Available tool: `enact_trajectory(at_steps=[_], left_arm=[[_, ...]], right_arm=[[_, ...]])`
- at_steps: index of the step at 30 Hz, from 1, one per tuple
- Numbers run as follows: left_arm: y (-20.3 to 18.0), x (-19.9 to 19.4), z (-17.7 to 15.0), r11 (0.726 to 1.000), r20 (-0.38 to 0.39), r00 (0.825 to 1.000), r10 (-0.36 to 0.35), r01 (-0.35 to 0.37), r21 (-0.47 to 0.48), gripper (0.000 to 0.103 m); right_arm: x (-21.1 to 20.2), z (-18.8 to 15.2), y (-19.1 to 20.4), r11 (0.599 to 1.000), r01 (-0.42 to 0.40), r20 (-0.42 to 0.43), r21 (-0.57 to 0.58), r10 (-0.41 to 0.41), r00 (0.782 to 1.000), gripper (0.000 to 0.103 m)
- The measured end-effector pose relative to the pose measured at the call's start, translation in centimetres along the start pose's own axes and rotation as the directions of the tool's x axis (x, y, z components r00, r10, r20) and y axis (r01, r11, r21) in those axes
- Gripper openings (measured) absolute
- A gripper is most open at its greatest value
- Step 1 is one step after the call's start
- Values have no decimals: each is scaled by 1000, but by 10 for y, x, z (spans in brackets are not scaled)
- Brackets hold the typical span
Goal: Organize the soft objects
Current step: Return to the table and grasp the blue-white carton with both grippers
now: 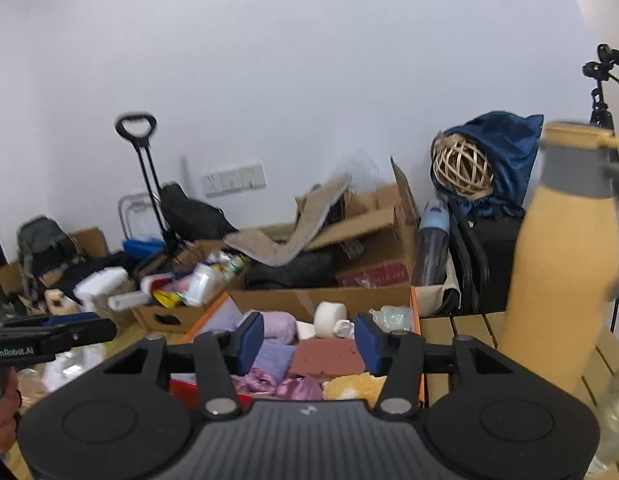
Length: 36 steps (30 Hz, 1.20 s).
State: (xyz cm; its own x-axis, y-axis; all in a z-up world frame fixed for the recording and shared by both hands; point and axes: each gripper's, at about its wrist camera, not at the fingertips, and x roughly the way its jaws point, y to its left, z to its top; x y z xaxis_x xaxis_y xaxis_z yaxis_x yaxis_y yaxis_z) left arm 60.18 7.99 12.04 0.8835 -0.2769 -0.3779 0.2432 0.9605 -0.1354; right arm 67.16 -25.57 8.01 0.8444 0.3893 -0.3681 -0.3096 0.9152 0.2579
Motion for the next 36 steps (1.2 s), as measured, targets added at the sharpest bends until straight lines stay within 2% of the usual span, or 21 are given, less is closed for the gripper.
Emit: enact_trajectory(at_steps=[3,4,7,12,17,19,21,23,25,31,33,36], left_arm=[[-14,-44,-5,1000,51,999,0,-1,19,67],[-19,-58,-10,1000,66,998,11,-13,21,73],[-33,-102,-40,997,110,992,70,-71,10,82],[-52,-170,-112,991,135,982,134,-133,-20,91],[-58,-215,-174,987,82,986,142,-135,-83,97],[-54,-217,-188,983,43,990,137,-130,-127,97],[-54,-215,-193,981,8,990,142,-139,-133,97],[-52,-214,-192,979,12,986,166,-163,-122,97],[-49,-211,-191,979,18,988,153,-149,-137,97],[-45,-168,-190,980,-44,992,122,-127,-152,96],[-47,-142,-187,983,-72,994,81,-92,-158,89],[-48,-93,-179,985,-121,993,-5,-16,-174,70]], right_arm=[[-37,-1,5,999,-32,14,0,32,999,55],[-48,-4,9,999,-34,15,-13,35,999,55],[-86,-24,20,997,-60,22,-47,61,998,62],[-152,-91,35,989,-110,-1,-97,110,994,74],[-199,-164,50,991,-86,-62,-103,80,995,82],[-210,-183,49,993,-118,-78,-31,115,990,82],[-211,-191,53,988,-154,-98,-29,150,984,82],[-210,-191,59,989,-137,-96,-59,131,987,82],[-209,-188,59,988,-146,-75,-52,142,987,82],[-178,-191,44,993,-117,-55,16,118,992,80],[-156,-190,35,994,-96,-70,49,100,993,74],[-120,-185,21,993,-73,-94,92,82,992,64]])
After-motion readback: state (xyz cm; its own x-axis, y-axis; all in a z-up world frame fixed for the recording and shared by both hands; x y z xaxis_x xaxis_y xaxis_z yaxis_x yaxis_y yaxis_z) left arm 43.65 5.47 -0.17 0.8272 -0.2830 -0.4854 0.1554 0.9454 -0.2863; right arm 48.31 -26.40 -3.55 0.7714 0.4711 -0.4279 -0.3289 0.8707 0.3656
